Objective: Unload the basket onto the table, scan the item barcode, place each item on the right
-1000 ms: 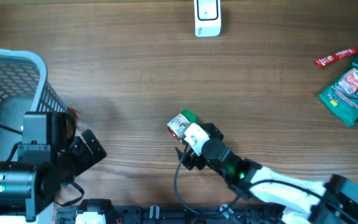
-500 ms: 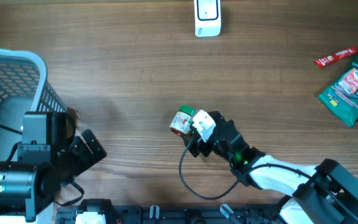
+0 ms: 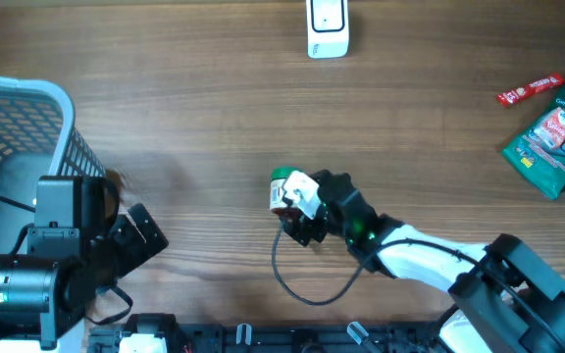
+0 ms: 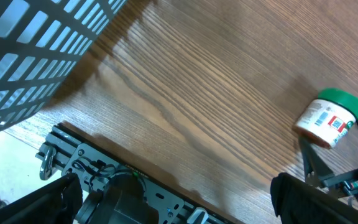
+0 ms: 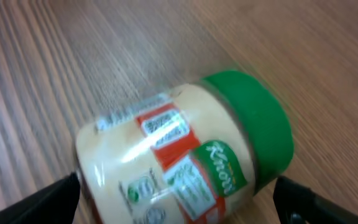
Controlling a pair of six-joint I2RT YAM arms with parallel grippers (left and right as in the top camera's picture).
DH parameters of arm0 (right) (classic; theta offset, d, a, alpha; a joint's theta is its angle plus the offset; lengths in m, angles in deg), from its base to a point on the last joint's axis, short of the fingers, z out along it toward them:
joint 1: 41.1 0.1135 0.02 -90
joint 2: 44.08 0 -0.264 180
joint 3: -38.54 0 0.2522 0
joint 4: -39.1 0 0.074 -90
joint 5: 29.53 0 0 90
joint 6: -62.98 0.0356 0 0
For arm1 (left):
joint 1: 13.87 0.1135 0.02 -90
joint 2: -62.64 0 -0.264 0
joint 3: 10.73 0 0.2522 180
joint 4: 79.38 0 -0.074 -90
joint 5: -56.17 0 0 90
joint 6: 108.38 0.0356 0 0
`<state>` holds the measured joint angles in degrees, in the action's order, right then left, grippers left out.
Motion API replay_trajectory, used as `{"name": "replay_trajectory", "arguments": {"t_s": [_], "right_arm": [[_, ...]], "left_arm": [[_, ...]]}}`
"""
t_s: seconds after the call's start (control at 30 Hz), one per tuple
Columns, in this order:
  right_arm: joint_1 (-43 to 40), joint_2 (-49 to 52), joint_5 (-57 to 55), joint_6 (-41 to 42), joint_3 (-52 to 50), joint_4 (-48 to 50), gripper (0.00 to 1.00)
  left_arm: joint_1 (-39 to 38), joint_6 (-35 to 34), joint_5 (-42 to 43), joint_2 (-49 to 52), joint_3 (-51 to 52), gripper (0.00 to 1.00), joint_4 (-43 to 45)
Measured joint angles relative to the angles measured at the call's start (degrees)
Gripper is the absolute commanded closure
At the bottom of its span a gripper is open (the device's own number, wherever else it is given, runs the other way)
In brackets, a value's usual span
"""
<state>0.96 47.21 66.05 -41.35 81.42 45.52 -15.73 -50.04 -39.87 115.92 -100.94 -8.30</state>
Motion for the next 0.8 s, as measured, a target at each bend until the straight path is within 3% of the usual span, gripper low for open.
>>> {"name": "replay_trajectory", "arguments": {"t_s": [0.07,0.2,0.3,0.4,0.5,0.67,0.8], "right_arm": [[0.0,-2.93,0.07,6.6,4.24,-11.76,0.0],[0.0,-22.12,0.59,26.6,11.72,-36.98,0.0],[-0.02,-40.06,0.83,39.12,13.9,-38.75,0.0],[-0.02,-45.11,-0.98,43.69,14.19,-37.77,0.01],[-1.77,-33.0,-2.21,47.3,16.46,-42.8,0.01],[-3.15,4.5,-3.58,50.69,47.32,-65.85,0.0],[-3.28,16.61,-2.67,53.44,52.61,-67.38,0.01]], "left_arm": [[0.0,0.0,0.0,0.0,0.0,0.0,-0.02],[0.0,0.0,0.0,0.0,0.0,0.0,-0.02],[0.0,0.0,0.0,0.0,0.0,0.0,-0.07],[0.0,0.0,-0.02,0.0,0.0,0.0,0.0],[0.0,0.0,0.0,0.02,0.0,0.0,0.02],[0.0,0.0,-0.02,0.02,0.0,0.0,0.04],[0.0,0.0,-0.02,0.02,0.0,0.0,-0.02]]}}
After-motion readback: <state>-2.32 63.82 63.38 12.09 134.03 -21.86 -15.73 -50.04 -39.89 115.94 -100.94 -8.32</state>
